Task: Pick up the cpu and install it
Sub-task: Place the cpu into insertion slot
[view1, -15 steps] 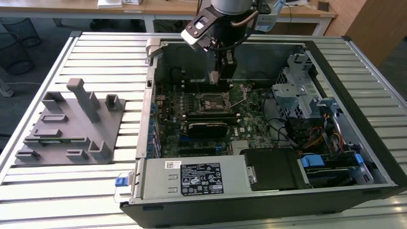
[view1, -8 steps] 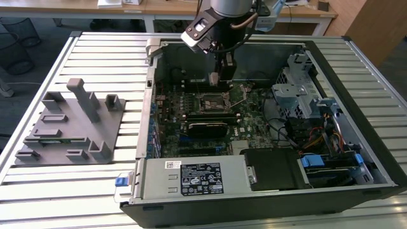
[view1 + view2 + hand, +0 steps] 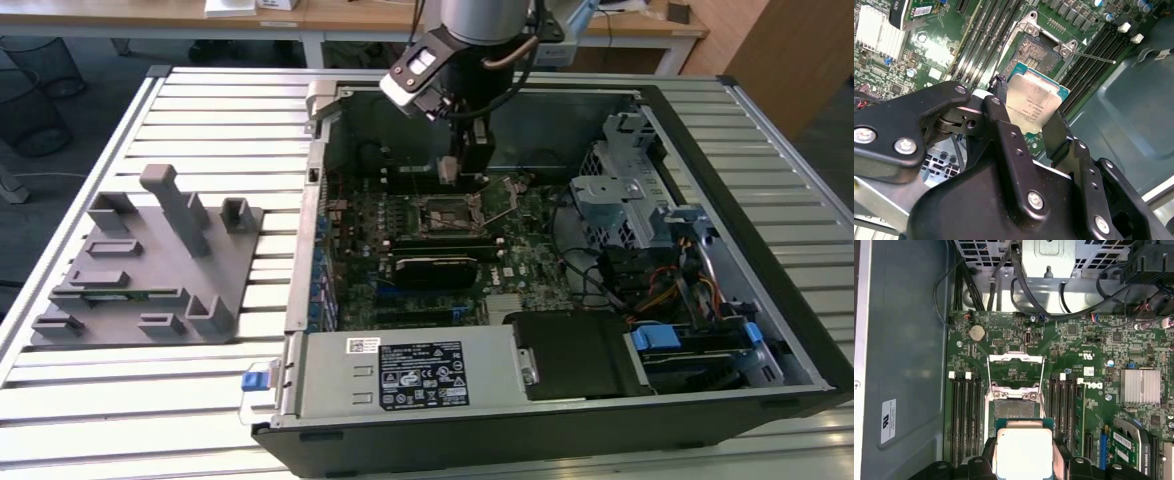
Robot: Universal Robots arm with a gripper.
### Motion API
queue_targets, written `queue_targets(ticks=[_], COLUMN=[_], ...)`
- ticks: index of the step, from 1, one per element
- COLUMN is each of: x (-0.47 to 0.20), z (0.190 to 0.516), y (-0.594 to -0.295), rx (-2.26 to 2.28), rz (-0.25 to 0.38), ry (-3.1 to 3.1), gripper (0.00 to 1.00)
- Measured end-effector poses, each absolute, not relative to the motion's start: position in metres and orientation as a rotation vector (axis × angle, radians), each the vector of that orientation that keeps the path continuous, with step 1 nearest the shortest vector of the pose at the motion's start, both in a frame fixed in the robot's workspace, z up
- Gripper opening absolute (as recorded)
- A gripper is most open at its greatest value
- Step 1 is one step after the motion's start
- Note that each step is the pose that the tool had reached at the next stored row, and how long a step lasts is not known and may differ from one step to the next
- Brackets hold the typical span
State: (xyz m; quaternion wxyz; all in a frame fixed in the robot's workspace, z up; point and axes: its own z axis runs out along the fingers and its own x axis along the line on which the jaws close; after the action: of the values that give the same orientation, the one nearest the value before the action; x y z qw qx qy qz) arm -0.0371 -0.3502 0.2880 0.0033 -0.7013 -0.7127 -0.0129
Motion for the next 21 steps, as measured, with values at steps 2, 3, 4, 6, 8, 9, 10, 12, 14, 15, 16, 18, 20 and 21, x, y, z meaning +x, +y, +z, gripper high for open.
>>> queue_targets(ticks=[2, 3, 4, 6, 8, 9, 10, 12, 14, 15, 16, 18, 20, 21], x=[-0.037, -0.037, -0.037, -0.037, -0.037, -0.037, -0.037, -0.037, -0.037, -0.037, -0.037, -0.037, -0.037, -0.037], z=[0.286, 0.286, 0.285, 0.283, 0.282, 0.282, 0.281, 0.28, 0.279, 0.279, 0.278, 0.277, 0.276, 0.275], y=[-0.349, -0.348, -0.348, -0.348, -0.348, -0.348, -0.348, -0.348, -0.348, -0.348, -0.348, -0.348, -0.348, -0.348], rx=[-2.198, -2.197, -2.197, -2.197, -2.197, -2.197, -2.197, -2.197, -2.197, -2.197, -2.197, -2.197, -2.197, -2.197], rz=[-0.041, -0.041, -0.041, -0.041, -0.041, -0.041, -0.041, -0.041, -0.041, -0.041, -0.041, -0.041, -0.041, -0.041], ry=[-2.235, -2.235, -2.235, -2.236, -2.235, -2.235, -2.236, -2.235, -2.235, -2.235, -2.236, -2.235, -2.236, -2.236], gripper=[0.53, 0.53, 0.53, 0.53, 0.53, 0.53, 0.53, 0.53, 0.53, 0.53, 0.53, 0.53, 0.53, 0.53])
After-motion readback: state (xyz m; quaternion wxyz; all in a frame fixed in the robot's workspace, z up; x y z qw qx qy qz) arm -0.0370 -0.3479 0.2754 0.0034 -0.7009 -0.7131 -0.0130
